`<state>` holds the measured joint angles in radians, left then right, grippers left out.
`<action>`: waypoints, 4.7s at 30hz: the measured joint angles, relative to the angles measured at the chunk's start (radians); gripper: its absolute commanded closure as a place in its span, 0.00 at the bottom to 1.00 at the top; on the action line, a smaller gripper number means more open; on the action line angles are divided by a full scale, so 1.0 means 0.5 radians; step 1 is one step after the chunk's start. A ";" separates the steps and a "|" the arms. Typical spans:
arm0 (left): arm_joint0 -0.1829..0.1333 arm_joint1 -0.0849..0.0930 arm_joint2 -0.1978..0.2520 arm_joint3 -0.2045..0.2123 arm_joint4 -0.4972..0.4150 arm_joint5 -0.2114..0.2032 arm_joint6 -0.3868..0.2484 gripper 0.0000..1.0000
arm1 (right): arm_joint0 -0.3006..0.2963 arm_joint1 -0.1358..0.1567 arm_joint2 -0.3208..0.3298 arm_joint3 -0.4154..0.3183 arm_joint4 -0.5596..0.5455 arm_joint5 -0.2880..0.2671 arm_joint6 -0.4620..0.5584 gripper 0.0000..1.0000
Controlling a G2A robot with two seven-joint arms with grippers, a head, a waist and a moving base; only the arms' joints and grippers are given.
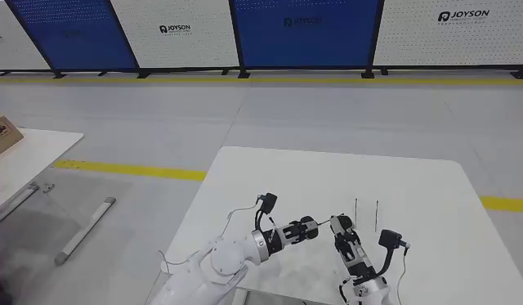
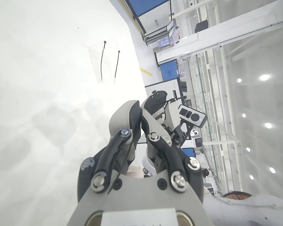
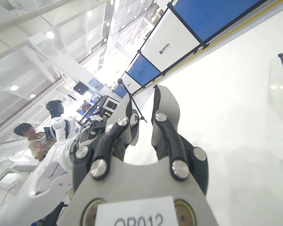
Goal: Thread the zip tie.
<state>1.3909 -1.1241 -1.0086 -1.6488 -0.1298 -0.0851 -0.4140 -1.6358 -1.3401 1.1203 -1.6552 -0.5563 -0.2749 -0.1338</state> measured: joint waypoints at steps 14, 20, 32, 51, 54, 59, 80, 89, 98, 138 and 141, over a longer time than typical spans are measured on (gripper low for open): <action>0.002 0.002 0.028 -0.026 0.095 0.026 0.021 1.00 | 0.016 -0.005 -0.011 -0.008 -0.023 0.062 0.008 0.89; 0.001 0.003 0.032 -0.031 0.125 0.037 0.032 1.00 | 0.018 -0.008 -0.013 -0.006 -0.013 0.070 0.000 1.00; 0.008 0.004 0.021 -0.030 0.087 -0.005 0.033 1.00 | 0.023 -0.009 -0.022 0.008 -0.015 0.046 0.039 1.00; 0.006 0.006 0.020 -0.031 0.087 -0.003 0.023 0.59 | 0.019 0.000 0.033 0.025 0.126 -0.048 0.115 1.00; 0.005 0.005 0.020 -0.030 0.080 -0.009 0.024 0.62 | 0.017 0.000 0.038 0.021 0.114 -0.028 0.102 1.00; 0.013 0.007 0.007 -0.034 0.065 -0.034 0.029 0.71 | 0.018 -0.002 0.035 0.015 0.082 0.011 0.075 1.00; 0.035 0.014 -0.018 -0.041 0.042 -0.066 0.029 0.78 | 0.013 -0.008 0.029 0.011 0.056 0.037 0.027 1.00; 0.048 0.016 -0.030 -0.050 0.020 -0.091 0.038 0.71 | 0.034 -0.019 0.028 0.030 0.084 0.135 -0.022 1.00; 0.026 0.009 0.005 -0.041 0.035 -0.080 0.037 0.73 | 0.020 -0.023 0.017 0.009 0.054 0.139 -0.031 1.00; 0.014 0.003 0.005 -0.019 0.010 -0.110 0.056 1.00 | 0.019 -0.026 0.008 0.022 0.041 0.110 0.048 0.00; 0.016 0.004 -0.001 -0.018 0.017 -0.094 0.073 1.00 | 0.009 -0.024 0.025 0.011 0.075 0.093 0.051 0.00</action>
<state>1.3989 -1.1223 -1.0089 -1.6578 -0.1215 -0.1322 -0.3777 -1.6311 -1.3522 1.1331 -1.6499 -0.5190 -0.2283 -0.1081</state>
